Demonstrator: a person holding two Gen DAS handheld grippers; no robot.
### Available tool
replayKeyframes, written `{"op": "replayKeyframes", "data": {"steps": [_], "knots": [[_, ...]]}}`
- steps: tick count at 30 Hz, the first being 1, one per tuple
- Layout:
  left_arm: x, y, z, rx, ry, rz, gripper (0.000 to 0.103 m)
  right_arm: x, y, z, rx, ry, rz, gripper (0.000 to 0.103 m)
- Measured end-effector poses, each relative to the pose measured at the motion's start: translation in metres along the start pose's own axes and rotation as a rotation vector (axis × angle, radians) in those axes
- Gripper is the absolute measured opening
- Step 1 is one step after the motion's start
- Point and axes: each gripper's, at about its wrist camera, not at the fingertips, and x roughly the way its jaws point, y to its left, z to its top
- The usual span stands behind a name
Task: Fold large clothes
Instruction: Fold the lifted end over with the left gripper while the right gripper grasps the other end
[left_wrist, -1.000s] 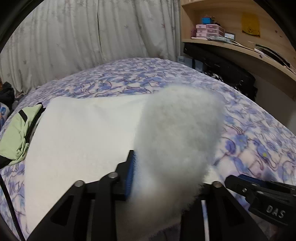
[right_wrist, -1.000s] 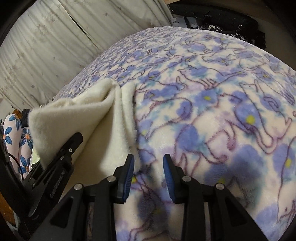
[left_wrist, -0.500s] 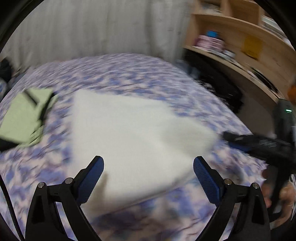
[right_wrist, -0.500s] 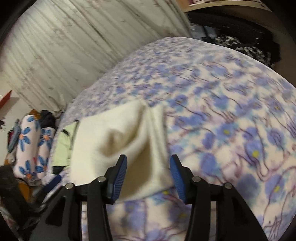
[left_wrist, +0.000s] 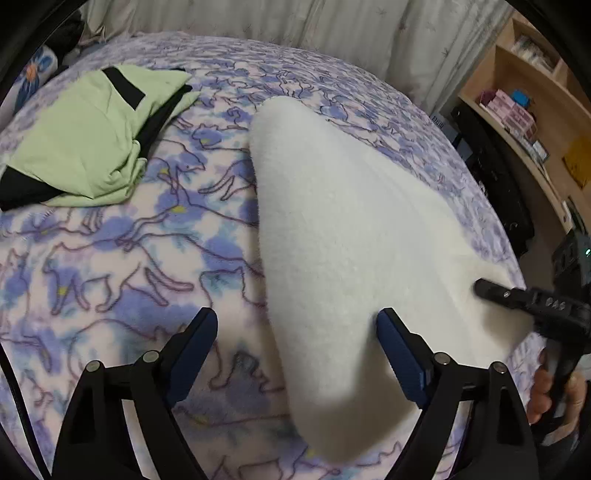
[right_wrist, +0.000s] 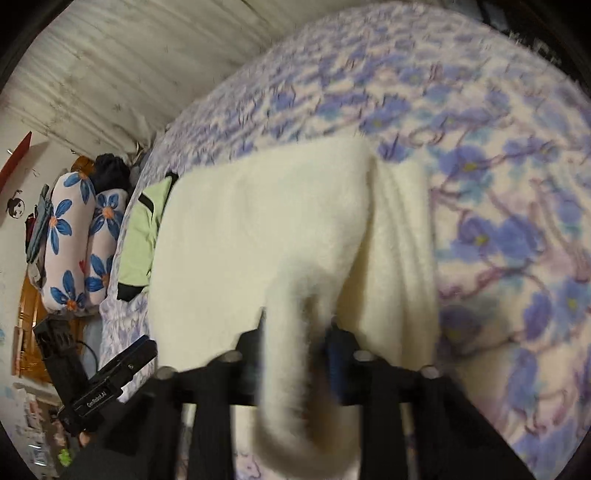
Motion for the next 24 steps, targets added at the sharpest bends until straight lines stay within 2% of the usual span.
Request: {"op": "replayKeyframes", "data": {"steps": [2,4,6,8,10,13,16,21,23,24], "knots": [[0.002,-0.001,0.005,-0.011,0.004,-0.027,0.072,-0.015,0.002,-0.002,-0.031,-0.054,0.022,0.017],[0.002,-0.005,0.009,-0.008,0.007,-0.056,0.065,-0.041,0.005,-0.008,-0.062,-0.142,0.051,0.016],[0.000,-0.013,0.012,0.013,-0.001,-0.068,0.064,-0.063,0.005,-0.017,-0.078,-0.210,0.061,0.016],[0.002,-0.024,0.012,0.050,-0.003,-0.064,0.064,-0.070,0.002,-0.029,-0.100,-0.256,0.014,0.016],[0.006,-0.032,0.011,0.070,0.000,-0.053,0.063,-0.058,-0.014,-0.035,-0.086,-0.236,-0.015,0.016],[0.019,-0.037,0.004,0.075,0.020,-0.045,0.062,-0.013,-0.049,-0.038,-0.027,-0.136,-0.055,0.017],[0.023,-0.043,-0.001,0.117,0.003,0.003,0.063,-0.008,-0.057,-0.043,0.029,-0.149,-0.015,0.017],[0.018,-0.045,0.006,0.136,0.023,0.003,0.064,-0.026,-0.047,-0.031,0.040,-0.131,-0.026,0.030],[0.019,-0.042,0.014,0.122,0.037,-0.020,0.067,-0.032,-0.046,-0.021,0.045,-0.152,-0.027,0.049],[0.019,-0.040,0.019,0.107,0.039,-0.029,0.067,-0.035,-0.047,-0.015,0.054,-0.171,-0.024,0.052]]}}
